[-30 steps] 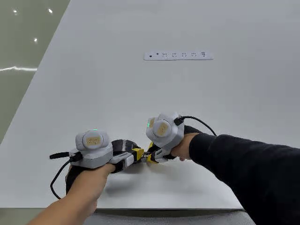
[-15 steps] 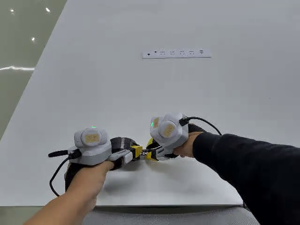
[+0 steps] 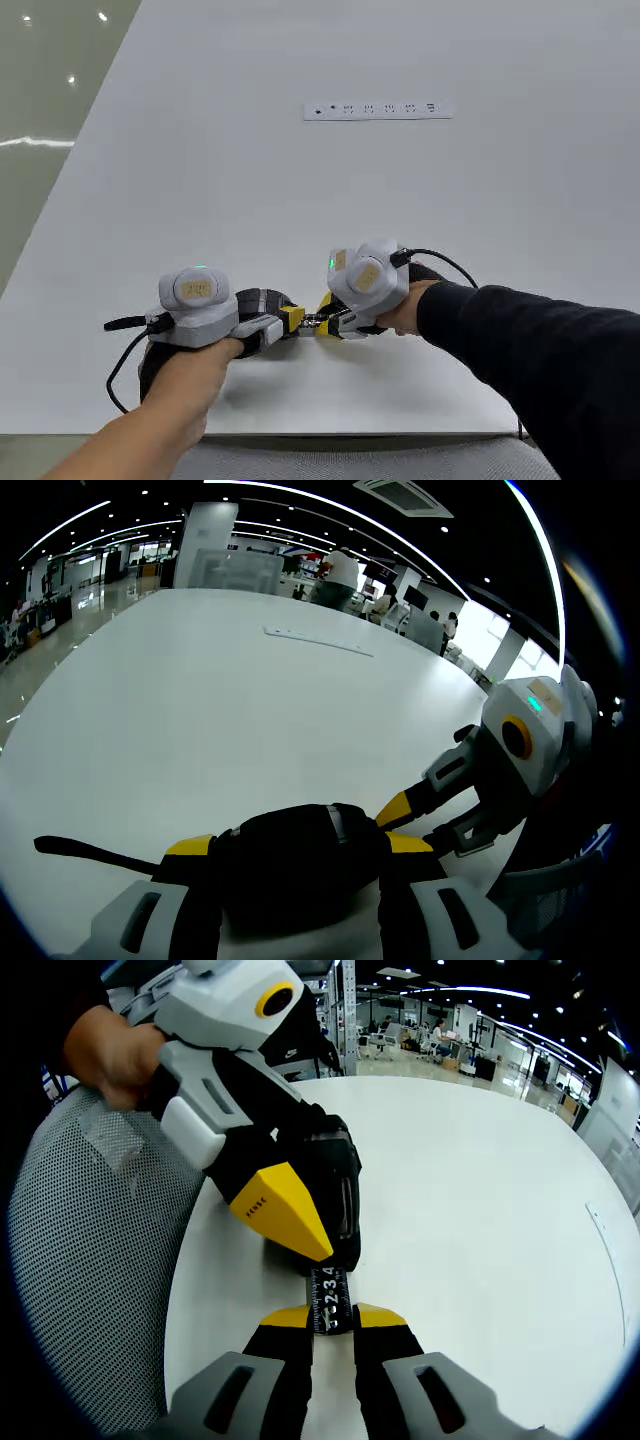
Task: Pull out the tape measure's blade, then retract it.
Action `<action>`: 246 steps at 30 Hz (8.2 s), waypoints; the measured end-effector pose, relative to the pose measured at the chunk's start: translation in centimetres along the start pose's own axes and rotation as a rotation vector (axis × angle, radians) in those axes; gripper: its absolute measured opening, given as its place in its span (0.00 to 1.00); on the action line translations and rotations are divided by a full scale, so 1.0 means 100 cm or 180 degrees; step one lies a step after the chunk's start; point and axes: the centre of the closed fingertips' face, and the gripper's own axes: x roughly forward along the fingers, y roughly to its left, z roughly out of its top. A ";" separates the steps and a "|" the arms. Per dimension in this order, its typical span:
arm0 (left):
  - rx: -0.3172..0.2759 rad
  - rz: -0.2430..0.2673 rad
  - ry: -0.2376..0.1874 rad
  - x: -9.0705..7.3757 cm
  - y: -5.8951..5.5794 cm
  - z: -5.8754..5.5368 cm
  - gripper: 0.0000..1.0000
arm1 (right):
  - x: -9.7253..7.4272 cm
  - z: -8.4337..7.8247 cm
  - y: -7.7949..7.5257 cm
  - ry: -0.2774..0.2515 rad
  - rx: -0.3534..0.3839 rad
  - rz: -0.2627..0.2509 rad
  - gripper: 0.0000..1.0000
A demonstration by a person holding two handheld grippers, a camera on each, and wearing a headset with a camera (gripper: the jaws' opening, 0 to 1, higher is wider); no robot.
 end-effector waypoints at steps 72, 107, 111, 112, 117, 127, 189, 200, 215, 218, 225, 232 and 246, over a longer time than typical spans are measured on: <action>0.0383 0.0062 0.0012 -0.003 -0.001 0.002 0.58 | 0.008 0.009 0.004 -0.0002 0.0049 0.0063 0.11; 0.0369 0.0038 0.0038 -0.004 -0.001 0.001 0.58 | 0.008 0.013 0.006 -0.0081 -0.0028 0.0019 0.12; 0.0366 0.0038 0.0039 -0.003 -0.001 0.001 0.58 | 0.006 0.011 0.005 -0.0098 -0.0012 0.0021 0.12; 0.0366 0.0037 0.0038 -0.003 -0.001 0.001 0.58 | 0.005 0.011 0.005 -0.0103 -0.0010 0.0021 0.12; 0.0366 0.0035 0.0042 -0.003 -0.001 0.001 0.58 | 0.005 0.010 0.005 -0.0105 -0.0004 0.0000 0.12; 0.0369 0.0016 0.0061 -0.003 -0.001 0.001 0.58 | 0.009 0.016 0.007 -0.0084 -0.0011 0.0009 0.11; 0.0310 -0.0006 -0.0014 -0.004 -0.002 0.002 0.60 | 0.002 0.023 0.004 -0.0084 -0.0054 -0.0023 0.20; 0.0356 -0.0095 0.0072 -0.007 -0.003 0.004 0.60 | -0.004 0.024 0.007 -0.0106 -0.0104 -0.0023 0.27; 0.0540 -0.0179 -0.0003 -0.020 0.009 0.021 0.69 | -0.027 0.021 0.008 -0.0220 -0.0012 -0.0143 0.32; 0.0572 -0.0201 -0.0023 -0.023 0.010 0.022 0.71 | -0.031 0.020 0.008 -0.0249 0.0022 -0.0168 0.32; 0.0652 -0.0457 -0.0093 -0.027 0.008 0.022 0.84 | -0.046 0.023 0.007 -0.0402 0.0167 -0.0289 0.34; 0.0832 -0.0515 -0.0093 -0.032 0.011 0.021 0.96 | -0.062 0.011 0.007 -0.0484 0.0306 -0.0408 0.39; 0.1085 -0.0673 -0.0308 -0.044 0.024 0.023 1.00 | -0.093 -0.012 0.006 -0.0582 0.0500 -0.0628 0.47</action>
